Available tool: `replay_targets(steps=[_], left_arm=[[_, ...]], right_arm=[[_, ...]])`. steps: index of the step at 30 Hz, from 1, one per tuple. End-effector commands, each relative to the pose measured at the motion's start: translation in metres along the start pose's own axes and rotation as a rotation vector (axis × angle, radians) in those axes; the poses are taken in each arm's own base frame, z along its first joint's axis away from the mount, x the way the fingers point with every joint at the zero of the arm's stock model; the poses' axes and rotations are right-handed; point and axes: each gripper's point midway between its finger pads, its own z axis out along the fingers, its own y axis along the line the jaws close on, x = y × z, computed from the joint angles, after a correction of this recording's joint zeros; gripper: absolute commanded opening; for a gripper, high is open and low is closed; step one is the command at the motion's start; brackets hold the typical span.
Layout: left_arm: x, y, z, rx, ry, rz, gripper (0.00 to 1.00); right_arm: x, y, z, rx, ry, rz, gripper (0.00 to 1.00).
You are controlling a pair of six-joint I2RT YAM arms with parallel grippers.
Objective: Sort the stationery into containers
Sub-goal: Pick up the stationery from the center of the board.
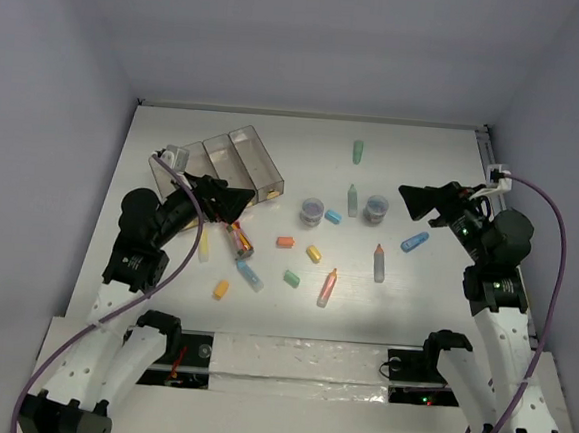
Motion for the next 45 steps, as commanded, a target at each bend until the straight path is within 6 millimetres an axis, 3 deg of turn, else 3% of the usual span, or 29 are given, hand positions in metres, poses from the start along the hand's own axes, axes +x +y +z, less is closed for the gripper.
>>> replay_targets(steps=[1, 3, 4, 7, 8, 9, 10, 11, 12, 14, 15, 16, 17, 18, 20, 21, 23, 24, 26, 27, 29, 30, 37, 45], left_arm=[[-0.02, -0.022, 0.002, 0.1, -0.068, 0.009, 0.99], [-0.025, -0.027, 0.007, 0.138, -0.092, 0.005, 0.99], [-0.022, -0.029, 0.009, 0.151, -0.086, -0.016, 0.99], [-0.016, -0.035, 0.024, 0.161, -0.075, -0.039, 0.99], [-0.013, -0.037, 0.029, 0.155, -0.07, -0.033, 0.99], [0.002, -0.045, 0.038, 0.167, -0.026, -0.038, 0.9], [-0.002, -0.043, 0.044, 0.121, -0.049, -0.029, 0.72], [0.013, -0.05, 0.053, 0.119, -0.005, -0.015, 0.39], [0.022, -0.047, 0.058, 0.094, 0.016, -0.007, 0.29], [0.024, -0.039, 0.069, -0.001, 0.009, 0.017, 0.21], [0.046, -0.039, 0.076, -0.028, 0.073, 0.051, 0.19], [0.039, -0.03, 0.082, -0.113, 0.04, 0.076, 0.19], [0.046, -0.026, 0.086, -0.152, 0.056, 0.099, 0.2], [0.066, -0.017, 0.094, -0.204, 0.117, 0.132, 0.26], [0.073, -0.016, 0.104, -0.276, 0.134, 0.207, 0.38], [0.096, -0.004, 0.111, -0.328, 0.2, 0.243, 0.51], [0.103, -0.001, 0.122, -0.372, 0.219, 0.286, 0.6], [0.122, 0.01, 0.128, -0.405, 0.272, 0.311, 0.67], [0.127, 0.014, 0.139, -0.426, 0.291, 0.333, 0.76], [0.144, 0.023, 0.145, -0.446, 0.339, 0.353, 0.8], [0.151, 0.021, 0.156, -0.447, 0.358, 0.375, 0.84], [0.166, 0.029, 0.16, -0.464, 0.398, 0.394, 0.86], [0.191, 0.036, 0.186, -0.462, 0.46, 0.439, 0.86], [0.22, 0.048, 0.2, -0.459, 0.528, 0.478, 0.85]], right_arm=[[-0.009, 0.002, 0.001, -0.011, -0.038, -0.03, 0.93], [-0.008, -0.002, 0.001, 0.008, -0.035, -0.029, 0.78], [-0.009, -0.003, 0.001, 0.013, -0.036, -0.031, 0.51], [-0.012, -0.006, -0.002, 0.044, -0.051, -0.044, 0.0], [-0.014, -0.006, -0.003, 0.047, -0.055, -0.05, 0.0], [-0.014, -0.006, -0.003, 0.049, -0.054, -0.05, 0.0], [-0.013, -0.006, -0.003, 0.05, -0.053, -0.05, 0.0], [-0.013, -0.007, -0.003, 0.056, -0.054, -0.048, 0.0], [-0.013, -0.008, -0.003, 0.058, -0.052, -0.049, 0.0], [-0.013, -0.011, -0.003, 0.075, -0.056, -0.046, 0.09], [-0.013, -0.012, -0.003, 0.079, -0.055, -0.048, 0.16], [-0.013, -0.011, -0.003, 0.077, -0.056, -0.048, 0.39], [-0.013, -0.011, -0.003, 0.076, -0.055, -0.048, 0.51], [-0.012, -0.011, -0.003, 0.075, -0.053, -0.048, 0.61], [-0.012, -0.011, -0.003, 0.077, -0.051, -0.046, 0.84], [-0.012, -0.012, -0.003, 0.078, -0.048, -0.045, 0.88], [-0.012, -0.011, -0.003, 0.075, -0.048, -0.047, 0.96], [-0.012, -0.011, -0.003, 0.075, -0.048, -0.047, 0.97], [-0.01, -0.009, -0.003, 0.067, -0.044, -0.049, 1.0], [-0.011, -0.008, -0.003, 0.065, -0.046, -0.052, 1.0], [-0.01, -0.007, -0.003, 0.059, -0.042, -0.053, 1.0], [-0.008, -0.005, -0.003, 0.05, -0.035, -0.054, 1.0], [-0.007, -0.002, -0.002, 0.034, -0.025, -0.057, 1.0], [-0.004, -0.003, 0.0, 0.029, -0.012, -0.05, 1.0]])
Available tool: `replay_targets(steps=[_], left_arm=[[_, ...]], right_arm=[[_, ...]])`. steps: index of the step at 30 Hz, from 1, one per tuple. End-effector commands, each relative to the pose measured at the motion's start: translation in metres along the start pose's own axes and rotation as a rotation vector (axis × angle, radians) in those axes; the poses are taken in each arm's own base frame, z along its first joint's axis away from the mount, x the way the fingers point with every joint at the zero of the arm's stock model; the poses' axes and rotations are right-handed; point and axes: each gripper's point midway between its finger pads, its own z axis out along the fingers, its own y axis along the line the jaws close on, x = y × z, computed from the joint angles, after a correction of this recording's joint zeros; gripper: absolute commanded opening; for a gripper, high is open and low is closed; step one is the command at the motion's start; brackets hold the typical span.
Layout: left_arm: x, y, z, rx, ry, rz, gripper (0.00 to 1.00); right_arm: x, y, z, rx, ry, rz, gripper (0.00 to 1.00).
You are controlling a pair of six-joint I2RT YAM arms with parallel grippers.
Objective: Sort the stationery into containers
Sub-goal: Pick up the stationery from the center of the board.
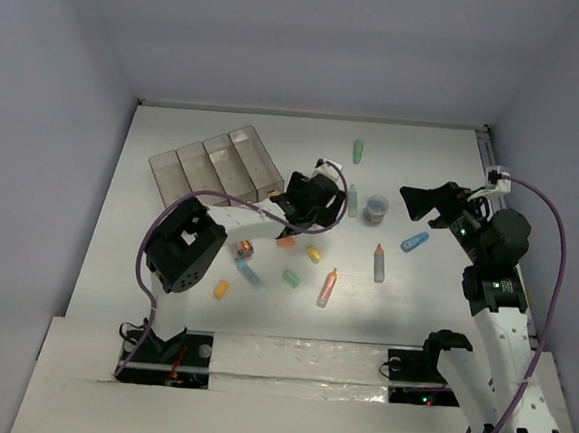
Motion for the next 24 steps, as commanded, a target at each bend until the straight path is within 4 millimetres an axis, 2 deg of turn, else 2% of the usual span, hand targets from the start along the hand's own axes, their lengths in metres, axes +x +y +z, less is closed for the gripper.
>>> replay_targets(steps=[1, 5, 8, 11, 12, 14, 15, 17, 18, 20, 21, 23, 24], left_arm=[[-0.017, -0.007, 0.003, 0.003, -0.033, 0.016, 0.85], [-0.014, -0.009, 0.01, 0.006, -0.025, 0.025, 0.8], [-0.014, -0.011, 0.012, 0.007, -0.028, 0.027, 0.72], [-0.018, -0.012, 0.012, 0.012, -0.038, 0.024, 0.55], [-0.018, -0.012, 0.012, 0.011, -0.037, 0.026, 0.41], [-0.022, -0.01, 0.009, 0.004, -0.043, 0.018, 0.29], [-0.032, -0.01, 0.002, 0.009, -0.066, 0.004, 0.25], [-0.045, -0.006, -0.01, 0.005, -0.099, -0.014, 0.22], [-0.065, -0.002, -0.027, 0.01, -0.149, -0.038, 0.22], [-0.088, 0.011, -0.043, -0.018, -0.206, -0.061, 0.22], [-0.106, 0.015, -0.059, -0.016, -0.251, -0.082, 0.22], [-0.128, 0.04, -0.07, -0.065, -0.297, -0.126, 0.22], [-0.14, 0.065, -0.075, -0.105, -0.317, -0.168, 0.22]], right_arm=[[-0.009, 0.011, 0.0, -0.039, -0.02, -0.028, 1.0], [-0.009, 0.011, 0.0, -0.039, -0.02, -0.028, 0.99], [-0.008, 0.011, 0.001, -0.048, -0.013, -0.025, 0.97], [-0.007, 0.011, 0.001, -0.049, -0.012, -0.025, 0.96], [-0.007, 0.011, 0.002, -0.047, -0.01, -0.024, 0.96], [-0.007, 0.011, 0.002, -0.048, -0.011, -0.023, 0.96], [-0.007, 0.011, 0.002, -0.046, -0.011, -0.023, 0.96], [-0.006, 0.01, 0.002, -0.047, -0.009, -0.021, 0.96], [-0.007, 0.011, 0.002, -0.048, -0.011, -0.023, 0.96], [-0.007, 0.011, 0.001, -0.048, -0.013, -0.025, 0.96], [-0.008, 0.011, 0.001, -0.047, -0.012, -0.027, 0.96], [-0.008, 0.011, 0.0, -0.041, -0.014, -0.03, 0.96], [-0.009, 0.012, -0.002, -0.045, -0.018, -0.032, 0.96]])
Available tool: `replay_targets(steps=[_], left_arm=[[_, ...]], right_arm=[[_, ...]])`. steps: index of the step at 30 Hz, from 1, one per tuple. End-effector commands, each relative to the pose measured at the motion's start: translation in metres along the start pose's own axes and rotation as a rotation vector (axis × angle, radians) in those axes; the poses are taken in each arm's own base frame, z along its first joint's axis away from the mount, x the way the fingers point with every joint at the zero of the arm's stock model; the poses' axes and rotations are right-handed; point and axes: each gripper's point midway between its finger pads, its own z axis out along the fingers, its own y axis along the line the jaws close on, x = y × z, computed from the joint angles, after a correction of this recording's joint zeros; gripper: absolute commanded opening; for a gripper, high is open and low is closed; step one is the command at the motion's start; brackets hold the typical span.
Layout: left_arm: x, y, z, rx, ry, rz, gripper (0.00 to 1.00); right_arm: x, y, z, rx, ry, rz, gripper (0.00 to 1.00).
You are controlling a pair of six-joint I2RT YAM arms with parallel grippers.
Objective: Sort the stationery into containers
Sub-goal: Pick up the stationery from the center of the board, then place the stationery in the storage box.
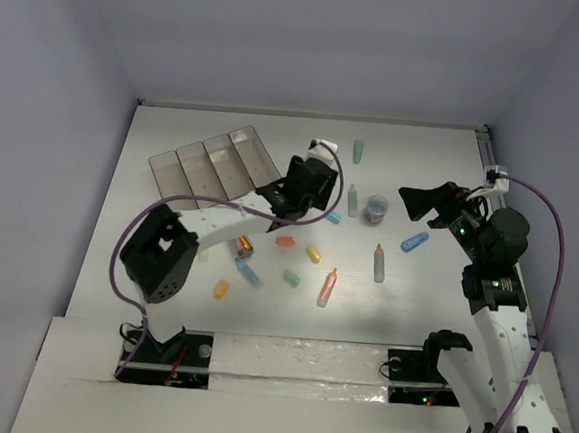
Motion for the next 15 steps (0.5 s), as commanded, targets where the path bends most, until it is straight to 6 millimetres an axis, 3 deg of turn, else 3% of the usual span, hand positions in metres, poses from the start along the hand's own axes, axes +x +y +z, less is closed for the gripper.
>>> replay_targets(steps=[1, 2, 3, 6, 7, 11, 15], left_arm=[[-0.105, 0.062, -0.04, -0.094, -0.242, -0.181, 0.22], [-0.109, 0.076, -0.039, -0.102, -0.252, -0.213, 0.22], [-0.121, 0.113, -0.039, -0.143, -0.286, -0.292, 0.22], [-0.129, 0.167, -0.038, -0.204, -0.318, -0.401, 0.22], [-0.131, 0.2, -0.039, -0.273, -0.328, -0.45, 0.22], [-0.127, 0.255, -0.039, -0.381, -0.324, -0.515, 0.22], [-0.103, 0.288, -0.031, -0.467, -0.256, -0.516, 0.22]], right_arm=[[-0.012, 0.012, -0.003, -0.037, -0.035, -0.037, 0.96], [-0.013, 0.013, -0.004, -0.037, -0.038, -0.038, 0.96], [-0.013, 0.012, -0.004, -0.035, -0.037, -0.038, 0.96], [-0.011, 0.011, -0.003, -0.034, -0.032, -0.035, 0.96], [-0.012, 0.01, -0.003, -0.026, -0.033, -0.037, 0.96], [-0.01, 0.007, -0.001, -0.014, -0.033, -0.038, 0.96], [-0.008, 0.006, -0.001, -0.004, -0.025, -0.043, 0.96]])
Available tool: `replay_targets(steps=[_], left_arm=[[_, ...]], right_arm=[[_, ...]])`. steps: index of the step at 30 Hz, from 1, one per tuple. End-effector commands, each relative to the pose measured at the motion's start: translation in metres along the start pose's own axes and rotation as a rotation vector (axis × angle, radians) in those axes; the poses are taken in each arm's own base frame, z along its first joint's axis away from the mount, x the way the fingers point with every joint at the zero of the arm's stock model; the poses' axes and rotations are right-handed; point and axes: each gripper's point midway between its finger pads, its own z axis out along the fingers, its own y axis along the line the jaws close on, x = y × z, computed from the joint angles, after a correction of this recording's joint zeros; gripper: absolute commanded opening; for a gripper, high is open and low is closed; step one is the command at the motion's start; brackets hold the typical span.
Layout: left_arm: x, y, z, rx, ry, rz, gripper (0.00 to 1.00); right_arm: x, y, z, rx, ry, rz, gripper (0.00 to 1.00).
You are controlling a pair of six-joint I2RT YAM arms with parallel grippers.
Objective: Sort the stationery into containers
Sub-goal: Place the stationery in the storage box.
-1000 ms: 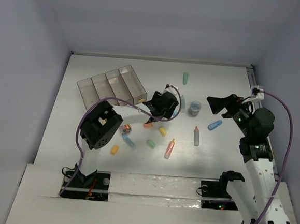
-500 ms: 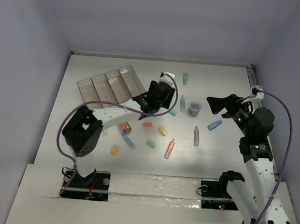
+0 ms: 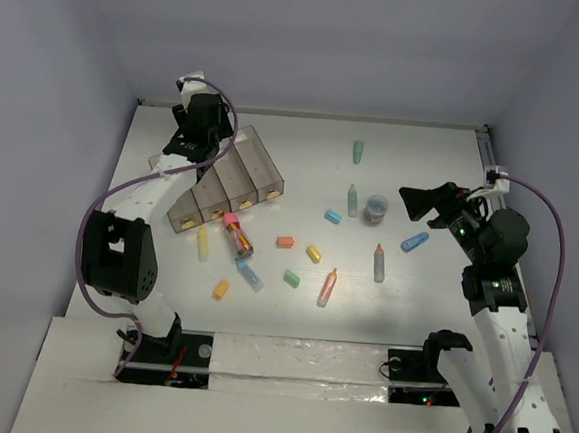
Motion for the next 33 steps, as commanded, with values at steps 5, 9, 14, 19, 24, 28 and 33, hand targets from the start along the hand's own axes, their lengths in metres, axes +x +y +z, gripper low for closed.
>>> replay_targets(steps=[5, 9, 14, 19, 24, 28, 33], left_arm=[[-0.007, 0.0, 0.02, -0.021, 0.009, 0.004, 0.24], [0.009, -0.001, 0.037, -0.043, 0.056, 0.032, 0.24], [0.013, -0.005, 0.049, -0.042, 0.064, 0.049, 0.25], [0.031, -0.003, 0.062, -0.062, 0.101, 0.078, 0.27], [0.044, -0.002, 0.071, -0.068, 0.122, 0.088, 0.31], [0.048, -0.003, 0.077, -0.075, 0.13, 0.095, 0.33], [0.055, -0.002, 0.081, -0.08, 0.142, 0.101, 0.52]], right_arm=[[-0.009, 0.006, -0.001, -0.005, -0.026, -0.042, 0.96], [-0.008, 0.006, 0.001, -0.005, -0.018, -0.04, 0.96], [-0.008, 0.007, 0.001, -0.012, -0.017, -0.043, 0.96], [-0.007, 0.01, 0.001, -0.021, -0.015, -0.047, 0.96], [-0.003, 0.009, -0.001, -0.014, 0.006, -0.038, 0.97], [-0.003, 0.01, -0.001, -0.017, 0.007, -0.038, 0.97], [-0.002, 0.01, -0.001, -0.02, 0.011, -0.039, 0.97]])
